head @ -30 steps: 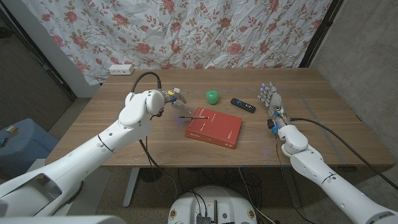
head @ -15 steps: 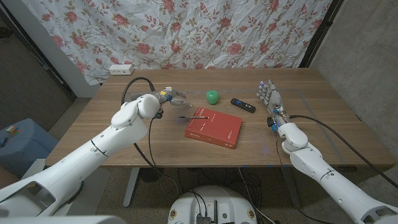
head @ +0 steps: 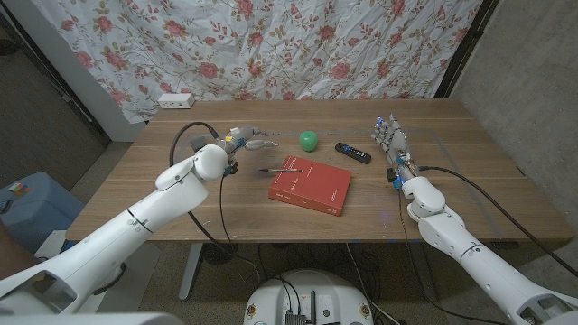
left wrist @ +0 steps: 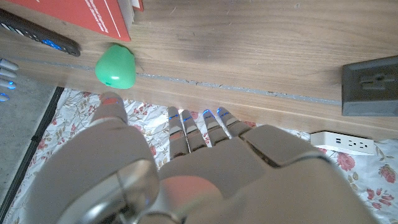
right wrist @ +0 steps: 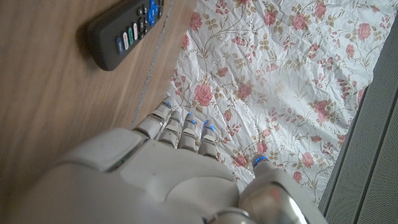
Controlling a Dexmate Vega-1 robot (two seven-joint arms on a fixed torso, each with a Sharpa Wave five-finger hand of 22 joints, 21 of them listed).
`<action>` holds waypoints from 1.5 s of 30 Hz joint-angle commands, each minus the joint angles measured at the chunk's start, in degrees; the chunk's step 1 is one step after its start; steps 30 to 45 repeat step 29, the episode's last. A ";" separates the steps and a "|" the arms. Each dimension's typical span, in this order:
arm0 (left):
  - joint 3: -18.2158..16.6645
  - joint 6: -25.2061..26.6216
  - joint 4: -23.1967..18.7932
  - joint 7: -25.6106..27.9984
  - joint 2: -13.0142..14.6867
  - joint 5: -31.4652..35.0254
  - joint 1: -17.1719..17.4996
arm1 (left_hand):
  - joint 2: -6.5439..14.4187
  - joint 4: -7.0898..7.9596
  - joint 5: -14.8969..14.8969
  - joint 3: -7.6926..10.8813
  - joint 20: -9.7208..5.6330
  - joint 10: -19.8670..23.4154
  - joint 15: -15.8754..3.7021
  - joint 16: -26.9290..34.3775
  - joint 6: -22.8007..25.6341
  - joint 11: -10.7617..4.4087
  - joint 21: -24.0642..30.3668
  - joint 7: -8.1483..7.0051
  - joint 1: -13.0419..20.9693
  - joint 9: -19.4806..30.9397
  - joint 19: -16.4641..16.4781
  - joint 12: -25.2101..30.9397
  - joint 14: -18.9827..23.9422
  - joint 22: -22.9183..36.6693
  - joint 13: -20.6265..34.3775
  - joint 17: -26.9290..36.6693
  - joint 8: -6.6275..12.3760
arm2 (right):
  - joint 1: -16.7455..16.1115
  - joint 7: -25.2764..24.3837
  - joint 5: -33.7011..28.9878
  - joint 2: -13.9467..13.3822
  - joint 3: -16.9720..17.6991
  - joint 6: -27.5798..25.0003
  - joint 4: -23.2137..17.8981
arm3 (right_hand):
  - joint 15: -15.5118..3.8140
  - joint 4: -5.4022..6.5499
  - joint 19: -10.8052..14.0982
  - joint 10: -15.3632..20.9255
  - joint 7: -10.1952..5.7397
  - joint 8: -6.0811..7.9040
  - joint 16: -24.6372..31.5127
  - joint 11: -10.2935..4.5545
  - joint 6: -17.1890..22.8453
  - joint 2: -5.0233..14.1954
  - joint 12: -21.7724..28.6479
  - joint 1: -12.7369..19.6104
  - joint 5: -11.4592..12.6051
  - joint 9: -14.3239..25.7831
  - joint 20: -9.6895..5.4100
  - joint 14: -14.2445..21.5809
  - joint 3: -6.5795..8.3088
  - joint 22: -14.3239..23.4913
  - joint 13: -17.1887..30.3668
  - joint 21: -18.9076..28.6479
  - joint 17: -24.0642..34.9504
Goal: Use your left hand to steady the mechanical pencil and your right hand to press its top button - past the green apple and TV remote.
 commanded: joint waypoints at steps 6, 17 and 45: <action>-1.47 -17.53 8.90 25.08 -3.87 -19.00 2.48 | 2.36 1.02 0.19 0.70 -1.62 0.12 -1.58 0.36 -0.11 0.64 0.18 0.74 -1.31 0.13 1.16 0.41 0.79 0.11 0.02 0.26 0.11 | 2.53 -0.85 -0.40 2.49 -0.53 -0.41 2.65 | -0.47 0.02 0.21 1.07 0.19 0.34 0.43 0.01 0.37 0.69 0.47 -0.09 0.31 0.07 -0.10 0.63 -0.27 0.07 0.07 0.39 0.06; -0.92 -25.10 15.75 29.51 -7.63 -23.83 1.57 | 3.68 0.95 0.34 1.45 -1.54 0.47 -1.27 0.35 0.32 0.58 0.13 1.22 -1.60 0.05 1.75 0.55 1.29 0.10 0.02 0.17 0.24 | 4.21 0.26 0.70 3.98 -0.90 -0.04 4.77 | -0.65 0.07 0.52 1.53 0.36 0.30 0.56 -0.16 0.42 0.72 0.54 -0.08 0.36 0.07 -0.09 1.07 -0.39 0.06 0.07 0.43 0.02; -2.09 -41.26 26.75 34.81 -15.21 -30.15 0.95 | 5.96 0.80 0.68 3.79 -1.30 1.14 -1.27 0.39 1.68 0.42 0.30 1.12 -1.73 0.03 3.49 0.81 1.92 0.10 0.05 0.13 0.61 | 6.53 1.00 0.76 4.45 -1.83 -1.90 6.03 | -0.72 0.11 0.63 1.88 0.67 0.16 0.58 -0.22 0.16 0.85 0.55 -0.03 0.40 0.06 -0.12 1.27 -0.44 0.06 0.07 0.40 -0.02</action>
